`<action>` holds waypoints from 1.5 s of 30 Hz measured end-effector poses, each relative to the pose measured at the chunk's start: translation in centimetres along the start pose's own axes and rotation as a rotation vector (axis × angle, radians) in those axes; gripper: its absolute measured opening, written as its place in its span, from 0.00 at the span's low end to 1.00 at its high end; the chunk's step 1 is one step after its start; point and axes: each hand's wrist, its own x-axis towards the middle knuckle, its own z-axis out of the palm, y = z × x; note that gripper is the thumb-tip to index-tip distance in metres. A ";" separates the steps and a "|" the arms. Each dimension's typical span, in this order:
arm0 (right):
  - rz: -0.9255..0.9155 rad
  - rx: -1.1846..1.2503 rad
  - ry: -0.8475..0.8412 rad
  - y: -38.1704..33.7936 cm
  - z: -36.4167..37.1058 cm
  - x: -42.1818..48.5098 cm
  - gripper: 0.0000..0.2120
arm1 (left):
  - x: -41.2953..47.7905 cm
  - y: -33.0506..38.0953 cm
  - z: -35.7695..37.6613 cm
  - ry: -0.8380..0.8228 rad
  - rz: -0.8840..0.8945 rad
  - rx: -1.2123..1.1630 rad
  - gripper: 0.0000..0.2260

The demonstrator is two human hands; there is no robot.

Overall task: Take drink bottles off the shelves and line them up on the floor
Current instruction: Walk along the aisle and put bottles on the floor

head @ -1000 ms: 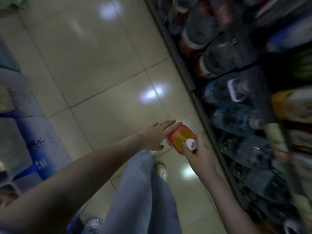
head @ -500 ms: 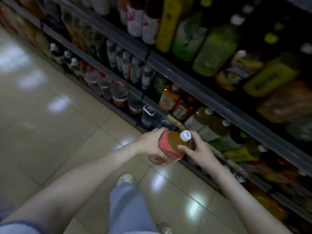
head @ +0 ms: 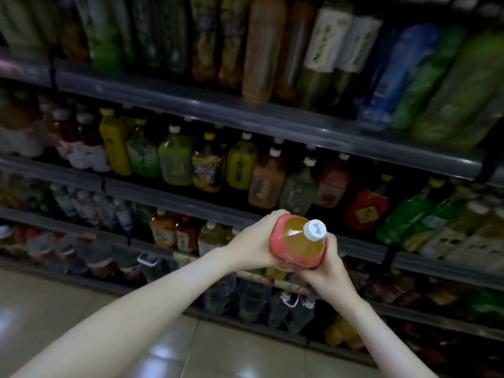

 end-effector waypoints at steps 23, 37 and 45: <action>0.121 -0.101 0.279 8.3 -7.4 10.0 0.32 | 14.8 -4.8 2.7 0.020 -0.219 0.749 0.40; 0.351 -0.370 0.312 9.9 -8.1 16.3 0.39 | 18.1 -4.7 3.0 0.344 -0.314 0.733 0.41; 0.139 -0.762 0.443 9.6 -6.3 16.4 0.41 | 18.5 -6.2 2.0 0.365 -0.384 0.663 0.39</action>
